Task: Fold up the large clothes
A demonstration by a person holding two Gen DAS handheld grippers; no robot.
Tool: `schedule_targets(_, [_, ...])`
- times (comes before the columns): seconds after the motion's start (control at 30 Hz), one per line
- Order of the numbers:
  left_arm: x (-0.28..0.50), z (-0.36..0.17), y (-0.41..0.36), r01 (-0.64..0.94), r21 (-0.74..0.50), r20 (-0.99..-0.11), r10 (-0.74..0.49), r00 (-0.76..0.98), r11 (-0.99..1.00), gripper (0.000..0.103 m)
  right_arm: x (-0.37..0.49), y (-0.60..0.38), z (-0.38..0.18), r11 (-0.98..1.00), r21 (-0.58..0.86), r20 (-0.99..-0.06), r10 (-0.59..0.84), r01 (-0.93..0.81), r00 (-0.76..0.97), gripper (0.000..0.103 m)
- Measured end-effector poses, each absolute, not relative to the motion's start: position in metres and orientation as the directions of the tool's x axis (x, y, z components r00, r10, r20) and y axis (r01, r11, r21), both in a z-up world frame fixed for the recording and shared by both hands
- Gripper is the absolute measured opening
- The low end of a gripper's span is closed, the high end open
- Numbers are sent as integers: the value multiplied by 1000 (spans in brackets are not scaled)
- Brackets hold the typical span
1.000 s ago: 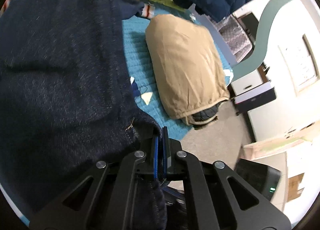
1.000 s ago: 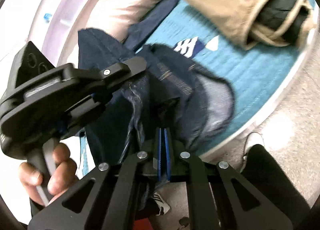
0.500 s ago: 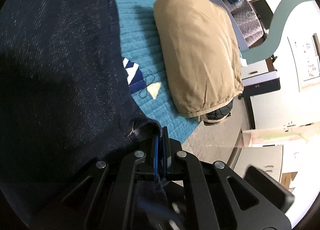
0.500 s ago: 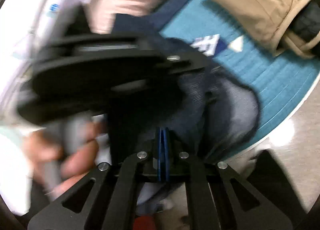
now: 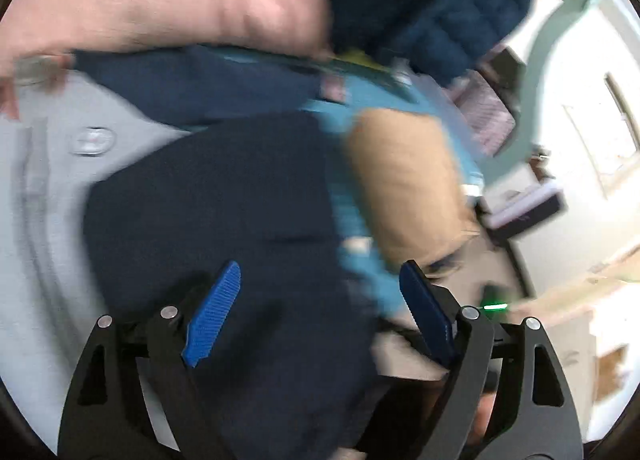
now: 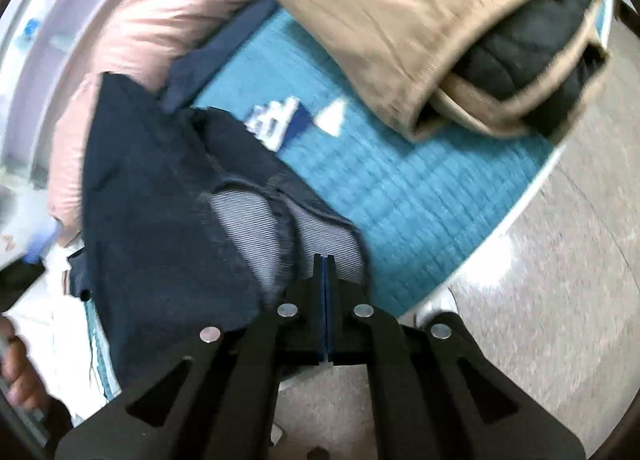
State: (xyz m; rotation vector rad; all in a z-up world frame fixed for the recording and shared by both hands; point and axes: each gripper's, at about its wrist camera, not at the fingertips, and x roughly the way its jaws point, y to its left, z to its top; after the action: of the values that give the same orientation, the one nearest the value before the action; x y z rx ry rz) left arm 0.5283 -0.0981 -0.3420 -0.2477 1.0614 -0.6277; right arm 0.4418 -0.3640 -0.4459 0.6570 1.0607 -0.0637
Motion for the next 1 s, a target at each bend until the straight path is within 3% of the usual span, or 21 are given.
schedule_targets(0.13, [532, -371, -69, 257, -463, -781, -527, 335, 848, 76, 441, -360, -416, 822, 500, -751, 253, 274, 610, 0])
schedule_targets(0.3, [559, -394, -97, 256, -394, -818, -464, 339, 883, 75, 465, -311, -385, 835, 549, -666, 417, 27, 619, 1])
schedule_targets(0.47, [580, -406, -131, 276, -251, -879, -338, 336, 928, 75, 498, -274, -403, 837, 547, -704, 478, -29, 524, 4])
schedule_targets(0.6, [586, -412, -144, 323, -173, -898, -284, 337, 931, 81, 514, -280, -444, 907, 413, -817, 328, 84, 474, 0])
schedule_targets(0.7, [587, -402, -132, 314, -291, -861, -390, 326, 904, 81, 513, -303, -472, 865, 482, -804, 376, 135, 461, 0])
schedule_targets(0.77, [576, -387, -103, 282, -446, -784, -523, 336, 850, 81, 514, -301, -468, 890, 440, -820, 345, 118, 458, 0])
schedule_targets(0.87, [552, -377, -62, 221, -499, -745, -545, 384, 838, 82, 514, -299, -470, 897, 425, -823, 329, 118, 463, 0])
schedule_targets(1.0, [502, -399, -22, 114, -542, -767, -545, 339, 833, 82, 513, -301, -469, 877, 461, -809, 352, 137, 471, 0])
